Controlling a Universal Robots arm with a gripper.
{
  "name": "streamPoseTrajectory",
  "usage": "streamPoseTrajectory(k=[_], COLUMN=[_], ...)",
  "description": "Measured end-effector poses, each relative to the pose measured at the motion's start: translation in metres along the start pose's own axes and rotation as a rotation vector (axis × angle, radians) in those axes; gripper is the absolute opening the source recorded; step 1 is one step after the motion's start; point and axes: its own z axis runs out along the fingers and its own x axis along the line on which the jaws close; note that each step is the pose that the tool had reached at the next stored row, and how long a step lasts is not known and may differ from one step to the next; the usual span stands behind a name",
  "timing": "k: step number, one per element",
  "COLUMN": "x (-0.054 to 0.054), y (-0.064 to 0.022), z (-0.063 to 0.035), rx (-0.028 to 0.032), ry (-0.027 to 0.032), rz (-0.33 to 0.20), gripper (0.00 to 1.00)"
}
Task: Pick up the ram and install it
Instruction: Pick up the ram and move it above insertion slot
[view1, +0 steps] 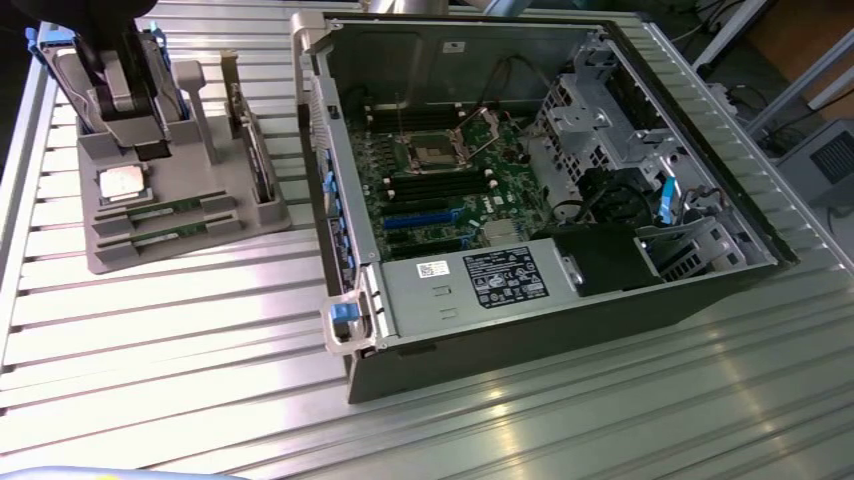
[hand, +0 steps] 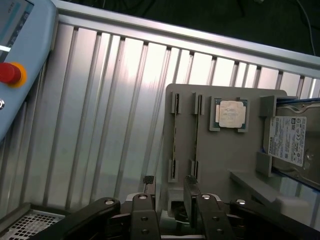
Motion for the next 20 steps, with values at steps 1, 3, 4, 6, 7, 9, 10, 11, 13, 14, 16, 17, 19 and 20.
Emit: streamPoseTrajectory(k=[1, 3, 4, 6, 7, 9, 10, 11, 13, 14, 16, 17, 19, 20], x=[0.0, 0.0, 0.0, 0.0, 0.0, 0.0, 0.0, 0.0, 0.0, 0.0001, 0.0001, 0.0001, 0.0001, 0.0001], y=[0.0, 0.0, 0.0, 0.0, 0.0, -0.0001, -0.0001, -0.0001, -0.0001, -0.0001, -0.0001, -0.0001, -0.0001, -0.0001], z=[0.0001, 0.0004, 0.0006, 0.0007, 0.0009, 0.0012, 0.0014, 0.0015, 0.002, 0.0023, 0.0027, 0.0029, 0.0031, 0.0032], rx=[0.0, -0.0001, -0.0001, -0.0001, -0.0001, -0.0002, -0.0002, -0.0003, -0.0003, -0.0003, -0.0004, -0.0004, -0.0004, -0.0004], ry=[0.0, 0.0001, 0.0001, 0.0002, 0.0002, 0.0002, 0.0003, 0.0003, 0.0004, 0.0004, 0.0005, 0.0005, 0.0005, 0.0006], rz=[-0.001, -0.003, -0.004, -0.006, -0.007, -0.009, -0.011, -0.011, -0.014, -0.015, -0.018, -0.018, -0.019, -0.02], gripper=[0.36, 0.36, 0.36, 0.36, 0.36, 0.36, 0.36, 0.36, 0.36, 0.36, 0.36, 0.36, 0.36, 0.36])
